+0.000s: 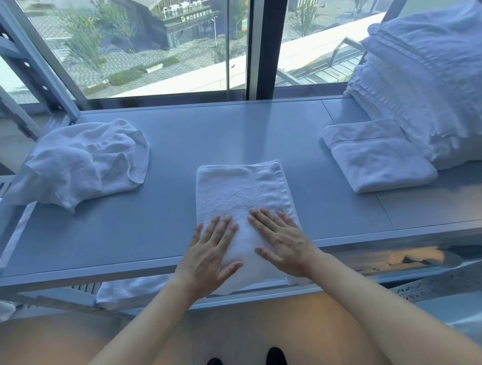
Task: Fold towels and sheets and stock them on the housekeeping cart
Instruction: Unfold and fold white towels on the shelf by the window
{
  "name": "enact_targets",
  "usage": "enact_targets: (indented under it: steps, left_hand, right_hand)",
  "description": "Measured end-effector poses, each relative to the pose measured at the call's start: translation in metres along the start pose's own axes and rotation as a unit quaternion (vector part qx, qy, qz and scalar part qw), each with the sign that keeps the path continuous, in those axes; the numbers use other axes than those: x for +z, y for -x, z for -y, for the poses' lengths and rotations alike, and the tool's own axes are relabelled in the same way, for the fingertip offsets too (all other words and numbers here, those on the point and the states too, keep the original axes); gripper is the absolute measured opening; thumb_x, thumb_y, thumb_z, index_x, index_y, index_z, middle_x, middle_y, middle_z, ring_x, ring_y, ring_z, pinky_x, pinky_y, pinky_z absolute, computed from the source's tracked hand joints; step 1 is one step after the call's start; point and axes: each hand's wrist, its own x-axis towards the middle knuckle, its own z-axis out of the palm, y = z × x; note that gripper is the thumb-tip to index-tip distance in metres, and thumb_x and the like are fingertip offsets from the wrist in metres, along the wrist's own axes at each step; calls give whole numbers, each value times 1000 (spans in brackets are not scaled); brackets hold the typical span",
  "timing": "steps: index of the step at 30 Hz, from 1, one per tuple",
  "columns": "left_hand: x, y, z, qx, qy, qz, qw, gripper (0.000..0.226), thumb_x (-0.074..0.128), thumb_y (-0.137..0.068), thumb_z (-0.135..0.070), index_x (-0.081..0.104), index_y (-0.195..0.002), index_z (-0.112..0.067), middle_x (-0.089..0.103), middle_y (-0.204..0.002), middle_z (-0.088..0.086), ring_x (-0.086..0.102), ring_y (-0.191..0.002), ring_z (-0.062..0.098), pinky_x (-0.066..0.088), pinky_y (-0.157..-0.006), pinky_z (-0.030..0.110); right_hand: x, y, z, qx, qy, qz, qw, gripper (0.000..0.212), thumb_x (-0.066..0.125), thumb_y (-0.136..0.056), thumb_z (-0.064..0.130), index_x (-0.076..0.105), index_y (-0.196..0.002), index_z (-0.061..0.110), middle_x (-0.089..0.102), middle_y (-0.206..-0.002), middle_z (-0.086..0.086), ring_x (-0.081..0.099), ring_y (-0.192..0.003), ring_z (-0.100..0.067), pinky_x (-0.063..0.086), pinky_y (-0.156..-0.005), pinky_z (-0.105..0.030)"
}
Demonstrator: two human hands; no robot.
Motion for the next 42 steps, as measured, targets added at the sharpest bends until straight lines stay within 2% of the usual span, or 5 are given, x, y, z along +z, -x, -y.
enact_targets:
  steps: [7, 19, 25, 34, 42]
  left_hand:
    - [11, 9, -11, 17, -58, -75, 995, 84, 66, -92, -55, 38, -159, -13, 30, -167, 8, 31, -153, 32, 40, -116, 55]
    - [11, 12, -31, -17, -71, -147, 986, 58, 50, -98, -51, 61, -142, -16, 55, -152, 4, 54, -138, 29, 44, -105, 48]
    - [-11, 22, -56, -51, -55, -162, 984, 47, 82, -80, -6, 73, -126, -12, 68, -137, 4, 65, -125, 29, 55, -95, 46]
    - [-53, 113, -57, -94, -9, -171, 981, 44, 87, -74, -6, 73, -114, -17, 75, -113, -3, 73, -97, 25, 56, -71, 35]
    - [-70, 253, -35, -142, 44, -210, 966, 53, 85, -73, 2, 70, -122, -14, 74, -118, 2, 73, -102, 27, 62, -76, 40]
  right_hand:
    - [7, 22, -17, -58, 55, 8, 997, 96, 55, -98, 52, -9, -164, 24, -14, -172, 7, -12, -158, -13, 9, -129, -44]
    - [14, 20, -29, -110, 90, -30, 989, 86, 53, -101, 51, 8, -165, 15, 1, -172, -1, 2, -159, -21, 15, -128, -45]
    - [17, 33, -16, -120, 64, -100, 986, 70, 61, -101, 35, 31, -161, 13, 23, -168, -3, 25, -155, -22, 26, -125, -43]
    - [9, 54, 63, -144, -8, -165, 976, 66, 66, -71, -15, 63, -134, 4, 66, -135, -13, 63, -125, -32, 57, -97, -40]
    - [24, 74, 200, -150, -17, -146, 978, 64, 56, -72, -14, 61, -131, 12, 66, -130, -4, 62, -119, -25, 54, -94, -35]
